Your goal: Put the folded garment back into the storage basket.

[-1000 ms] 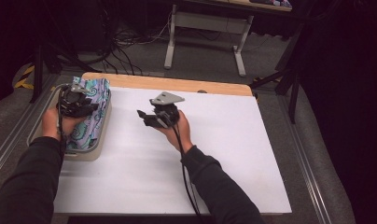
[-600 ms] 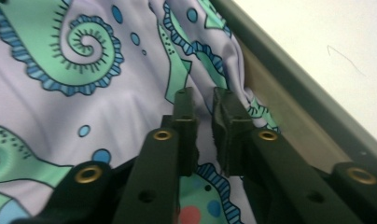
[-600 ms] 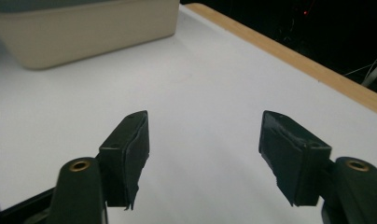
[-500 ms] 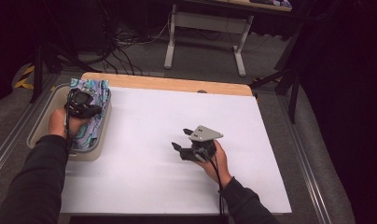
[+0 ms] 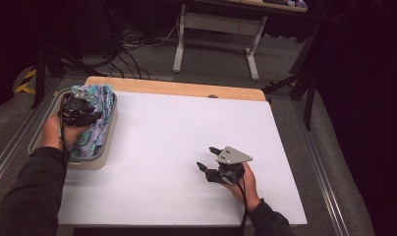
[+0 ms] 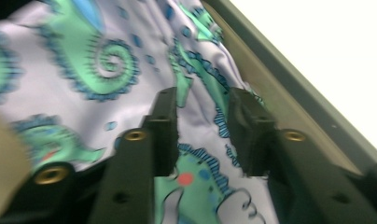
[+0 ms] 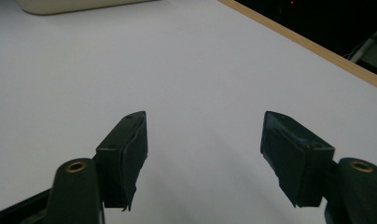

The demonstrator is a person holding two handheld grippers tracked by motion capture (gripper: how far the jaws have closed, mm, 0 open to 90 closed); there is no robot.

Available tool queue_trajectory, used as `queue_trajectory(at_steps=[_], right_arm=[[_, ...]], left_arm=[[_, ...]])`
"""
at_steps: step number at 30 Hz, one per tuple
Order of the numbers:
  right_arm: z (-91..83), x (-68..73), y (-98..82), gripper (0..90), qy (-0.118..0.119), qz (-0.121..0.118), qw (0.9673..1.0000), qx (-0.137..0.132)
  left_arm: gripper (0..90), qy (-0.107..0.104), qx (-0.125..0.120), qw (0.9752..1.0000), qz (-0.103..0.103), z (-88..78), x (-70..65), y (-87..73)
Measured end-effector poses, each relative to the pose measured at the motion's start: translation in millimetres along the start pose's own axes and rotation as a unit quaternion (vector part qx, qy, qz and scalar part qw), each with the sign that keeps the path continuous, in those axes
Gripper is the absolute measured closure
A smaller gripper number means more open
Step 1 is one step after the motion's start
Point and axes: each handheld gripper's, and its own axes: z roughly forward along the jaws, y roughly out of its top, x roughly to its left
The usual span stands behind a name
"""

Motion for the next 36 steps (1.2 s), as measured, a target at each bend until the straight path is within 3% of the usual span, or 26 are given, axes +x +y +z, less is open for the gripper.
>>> queue_trajectory(at_steps=[2,5,6,7,8,10,12,14,19,21,24,25,30,31,36], right_arm=[[-3.6,0.9,-2.9,32.6,-0.006,-0.006,1.0,0.004],[-7.1,1.1,-5.7,32.6,-0.01,-0.01,0.9999,0.006],[-8.6,1.3,-7.0,32.6,-0.013,-0.01,0.9998,0.007],[-10.9,1.3,-8.5,32.6,-0.016,-0.014,0.9997,0.008],[-12.6,1.0,-10.2,32.6,-0.02,-0.014,0.9997,0.01],[-13.4,0.9,-11.6,32.6,-0.02,-0.014,0.9997,0.011],[-13.3,1.0,-12.0,32.6,-0.02,-0.014,0.9996,0.013],[-12.0,1.6,-12.7,32.5,-0.017,-0.016,0.9996,0.016],[-11.0,2.8,-13.5,32.3,-0.008,-0.024,0.9995,0.02],[-10.1,4.4,-13.8,32.3,-0.005,-0.028,0.9994,0.022],[-9.9,5.0,-13.7,32.3,-0.004,-0.031,0.9993,0.022],[-9.9,5.2,-13.6,32.3,-0.003,-0.031,0.9993,0.022],[-10.3,5.3,-13.1,32.2,-0.005,-0.034,0.9992,0.022],[-11.2,5.0,-12.7,32.1,-0.005,-0.034,0.9992,0.02],[-14.4,3.4,-11.9,31.9,-0.008,-0.033,0.9993,0.015]], left_arm=[[59.0,0.01,0.009,0.9999,0.007,-9.0,-0.7,-3.7],[65.8,0.015,0.027,0.9993,0.019,-8.4,-0.7,-7.9],[65.8,-0.001,0.047,0.9987,0.019,-4.8,-0.2,-11.9],[75.9,-0.007,0.059,0.998,0.022,-2.2,0.3,-13.5],[82.0,0.0,0.085,0.996,0.026,4.6,-0.6,-16.4],[89.2,-0.019,0.102,0.9943,0.025,9.7,-1.4,-17.2],[89.3,-0.019,0.11,0.9933,0.029,12.5,-2.2,-16.8],[89.3,-0.033,0.122,0.9912,0.039,17.1,-4.0,-16.6],[89.4,-0.048,0.133,0.9887,0.05,20.9,-6.2,-17.9],[89.4,-0.057,0.141,0.9861,0.066,23.4,-10.6,-18.4],[89.4,-0.068,0.146,0.9844,0.071,24.7,-12.9,-19.1],[89.4,-0.072,0.152,0.9828,0.076,25.8,-14.5,-19.7],[89.6,-0.071,0.151,0.983,0.077,25.2,-14.9,-20.3],[89.6,-0.082,0.155,0.9816,0.075,25.9,-15.0,-20.8],[89.7,-0.077,0.153,0.9821,0.079,25.6,-15.7,-20.2]])
